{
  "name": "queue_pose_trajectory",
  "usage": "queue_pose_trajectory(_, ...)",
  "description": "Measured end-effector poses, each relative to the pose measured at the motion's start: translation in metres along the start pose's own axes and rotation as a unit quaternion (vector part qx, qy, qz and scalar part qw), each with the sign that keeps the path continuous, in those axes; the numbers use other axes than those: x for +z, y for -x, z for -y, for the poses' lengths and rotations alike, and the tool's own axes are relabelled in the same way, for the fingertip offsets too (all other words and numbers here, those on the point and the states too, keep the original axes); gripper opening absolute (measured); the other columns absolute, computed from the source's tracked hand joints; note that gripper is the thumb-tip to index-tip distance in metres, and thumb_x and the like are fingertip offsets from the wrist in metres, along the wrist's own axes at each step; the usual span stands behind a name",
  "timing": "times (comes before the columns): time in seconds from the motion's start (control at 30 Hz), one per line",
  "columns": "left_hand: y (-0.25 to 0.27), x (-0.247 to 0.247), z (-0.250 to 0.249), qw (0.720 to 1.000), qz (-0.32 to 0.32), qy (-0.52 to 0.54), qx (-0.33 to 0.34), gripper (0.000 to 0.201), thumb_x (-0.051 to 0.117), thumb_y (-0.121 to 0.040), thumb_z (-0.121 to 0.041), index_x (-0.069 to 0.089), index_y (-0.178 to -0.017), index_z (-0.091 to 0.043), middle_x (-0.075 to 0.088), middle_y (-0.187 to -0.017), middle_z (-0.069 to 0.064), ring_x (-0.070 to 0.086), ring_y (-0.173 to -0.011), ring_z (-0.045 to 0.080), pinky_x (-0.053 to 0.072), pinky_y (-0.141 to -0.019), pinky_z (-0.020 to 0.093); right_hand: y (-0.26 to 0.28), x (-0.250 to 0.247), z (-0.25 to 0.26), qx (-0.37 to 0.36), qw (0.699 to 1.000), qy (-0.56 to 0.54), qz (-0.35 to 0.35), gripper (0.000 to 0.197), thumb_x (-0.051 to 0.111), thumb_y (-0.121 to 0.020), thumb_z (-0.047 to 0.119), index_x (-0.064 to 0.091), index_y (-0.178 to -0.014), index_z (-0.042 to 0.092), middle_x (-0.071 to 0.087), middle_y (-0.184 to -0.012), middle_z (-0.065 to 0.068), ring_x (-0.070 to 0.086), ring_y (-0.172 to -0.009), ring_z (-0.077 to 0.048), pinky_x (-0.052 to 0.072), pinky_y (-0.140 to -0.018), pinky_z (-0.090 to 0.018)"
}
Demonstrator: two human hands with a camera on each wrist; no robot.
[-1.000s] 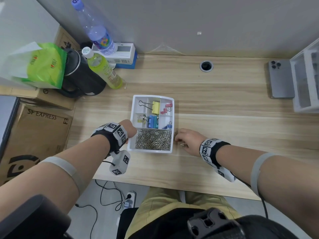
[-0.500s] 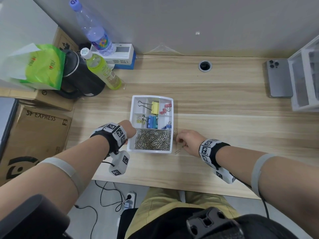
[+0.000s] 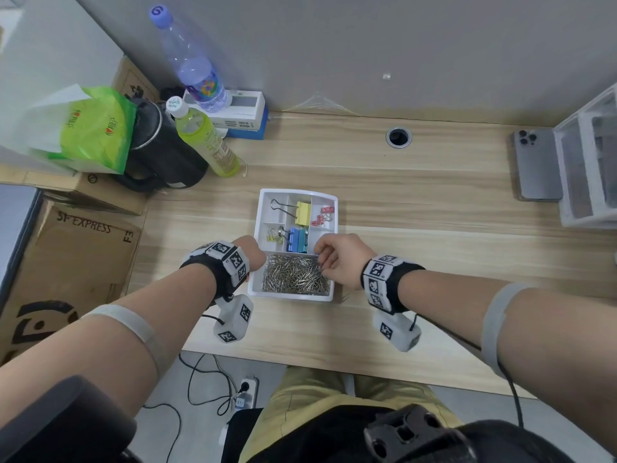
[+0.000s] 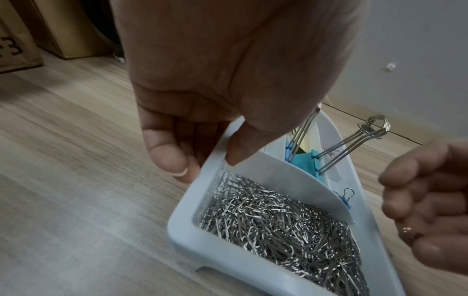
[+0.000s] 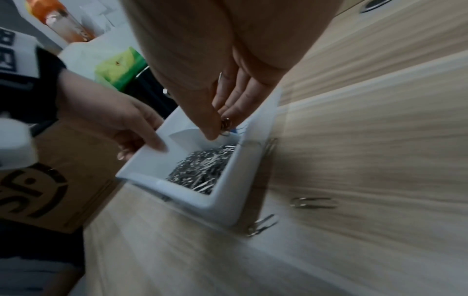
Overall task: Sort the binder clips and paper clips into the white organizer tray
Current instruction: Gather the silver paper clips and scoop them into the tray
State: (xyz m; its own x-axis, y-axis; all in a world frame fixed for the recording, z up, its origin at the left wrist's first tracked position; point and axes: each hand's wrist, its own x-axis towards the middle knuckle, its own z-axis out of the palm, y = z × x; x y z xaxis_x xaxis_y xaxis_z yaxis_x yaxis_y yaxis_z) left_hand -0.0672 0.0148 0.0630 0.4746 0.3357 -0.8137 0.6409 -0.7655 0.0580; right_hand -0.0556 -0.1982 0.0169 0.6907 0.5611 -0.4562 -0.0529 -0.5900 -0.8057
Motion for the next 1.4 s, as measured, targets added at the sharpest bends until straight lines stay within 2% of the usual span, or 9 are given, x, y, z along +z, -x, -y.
queue_pose_trajectory(0.17,0.001,-0.001,0.001,1.0,0.003,-0.009,0.004,0.023,0.037,-0.09,0.002,0.038,-0.069,-0.007,0.04,-0.053,0.011,0.037,-0.044,0.021,0.03,-0.045,0.025,0.0,0.028,0.016,-0.059,0.997,0.039,0.028,0.031,0.077,-0.08,0.01,0.065,-0.109,0.014,0.068,-0.097,0.0,0.066,-0.083,-0.013,0.056,-0.079,-0.022)
queue_pose_trajectory(0.3,-0.001,-0.004,0.005,1.0,0.013,-0.012,0.0,0.019,0.036,-0.09,0.003,0.039,-0.074,-0.007,0.036,-0.053,0.009,0.035,-0.043,0.02,0.028,-0.044,0.025,0.001,0.012,0.009,-0.047,0.994,0.096,-0.021,0.021,0.07,-0.088,0.024,0.067,-0.109,0.021,0.068,-0.093,0.009,0.065,-0.082,-0.006,0.057,-0.079,-0.023)
queue_pose_trajectory(0.4,-0.002,-0.008,0.012,1.0,0.014,-0.012,-0.011,0.014,0.037,-0.09,0.001,0.042,-0.079,-0.005,0.038,-0.055,0.01,0.036,-0.045,0.02,0.029,-0.044,0.025,0.001,-0.016,-0.009,0.001,0.989,0.133,-0.068,0.012,0.061,-0.09,0.02,0.064,-0.099,0.026,0.066,-0.087,0.012,0.064,-0.077,-0.007,0.055,-0.071,-0.023)
queue_pose_trajectory(0.57,-0.006,-0.011,0.02,1.0,0.014,-0.015,-0.021,0.017,0.036,-0.089,0.003,0.04,-0.075,-0.006,0.036,-0.054,0.008,0.033,-0.043,0.02,0.028,-0.043,0.024,-0.001,-0.049,-0.048,0.042,0.968,0.246,-0.038,0.023,0.056,-0.089,0.012,0.069,-0.107,0.019,0.069,-0.101,0.0,0.064,-0.093,-0.022,0.052,-0.084,-0.033)
queue_pose_trajectory(0.73,-0.006,-0.011,0.019,0.999,0.003,-0.023,-0.022,0.022,0.037,-0.091,0.001,0.04,-0.072,-0.007,0.042,-0.054,0.012,0.037,-0.043,0.021,0.029,-0.042,0.026,-0.01,-0.035,-0.048,0.01,0.964,0.265,-0.004,0.026,0.054,-0.091,0.013,0.068,-0.113,0.016,0.063,-0.111,-0.005,0.059,-0.103,-0.024,0.047,-0.088,-0.032)
queue_pose_trajectory(0.87,-0.009,-0.009,0.021,1.0,-0.002,-0.018,-0.023,0.02,0.038,-0.091,0.0,0.04,-0.072,-0.007,0.043,-0.054,0.012,0.038,-0.044,0.022,0.03,-0.043,0.025,-0.02,-0.02,-0.046,0.01,0.962,0.271,0.02,0.022,0.059,-0.088,0.01,0.07,-0.108,0.011,0.061,-0.109,-0.008,0.06,-0.103,-0.028,0.047,-0.09,-0.034)
queue_pose_trajectory(1.1,-0.013,-0.009,0.023,1.0,0.008,0.003,-0.024,0.018,0.038,-0.09,0.001,0.04,-0.073,-0.005,0.046,-0.056,0.015,0.042,-0.045,0.024,0.034,-0.044,0.027,-0.017,-0.001,-0.041,-0.022,0.959,0.276,0.054,0.033,0.071,-0.083,0.025,0.068,-0.115,0.015,0.057,-0.113,-0.003,0.057,-0.102,-0.021,0.044,-0.089,-0.028)
queue_pose_trajectory(1.2,-0.014,-0.009,0.023,1.0,0.009,0.0,-0.025,0.019,0.037,-0.089,0.003,0.039,-0.072,-0.006,0.045,-0.054,0.014,0.041,-0.044,0.024,0.033,-0.043,0.027,-0.016,0.002,-0.04,-0.029,0.954,0.293,0.063,0.024,0.068,-0.086,0.018,0.07,-0.11,0.015,0.057,-0.113,-0.003,0.058,-0.102,-0.023,0.047,-0.09,-0.032)
queue_pose_trajectory(1.4,-0.016,-0.009,0.023,1.0,0.012,0.001,-0.026,0.018,0.036,-0.089,0.003,0.038,-0.074,-0.007,0.041,-0.053,0.013,0.038,-0.042,0.023,0.03,-0.043,0.025,-0.01,-0.006,-0.045,-0.02,0.952,0.294,0.083,0.024,0.056,-0.089,0.006,0.074,-0.104,0.014,0.059,-0.113,-0.001,0.059,-0.103,-0.023,0.042,-0.082,-0.025)
